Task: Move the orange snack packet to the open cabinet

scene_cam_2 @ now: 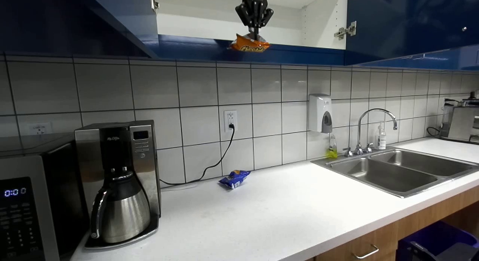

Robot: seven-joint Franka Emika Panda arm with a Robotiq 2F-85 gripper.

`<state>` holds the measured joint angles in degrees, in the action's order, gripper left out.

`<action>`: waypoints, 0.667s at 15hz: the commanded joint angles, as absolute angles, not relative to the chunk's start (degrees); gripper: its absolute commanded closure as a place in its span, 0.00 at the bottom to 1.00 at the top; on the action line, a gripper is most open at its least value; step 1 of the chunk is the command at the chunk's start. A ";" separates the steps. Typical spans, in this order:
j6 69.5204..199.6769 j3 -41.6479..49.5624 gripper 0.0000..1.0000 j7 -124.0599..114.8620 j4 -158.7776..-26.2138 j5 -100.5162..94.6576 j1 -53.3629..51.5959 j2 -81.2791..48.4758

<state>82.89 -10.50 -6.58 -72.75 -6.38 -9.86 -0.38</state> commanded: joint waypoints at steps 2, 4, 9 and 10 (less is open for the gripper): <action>75.98 -11.23 1.00 -5.89 -60.75 -9.01 -11.68 -6.38; 76.18 -11.21 1.00 -4.30 -59.92 -10.74 -12.24 -7.06; 79.69 -10.93 1.00 -0.87 -59.50 -19.79 -13.79 -8.23; 80.77 -11.03 1.00 -0.12 -59.62 -21.69 -14.17 -8.26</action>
<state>79.27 -10.66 -3.07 -61.92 -16.80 -13.14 -6.94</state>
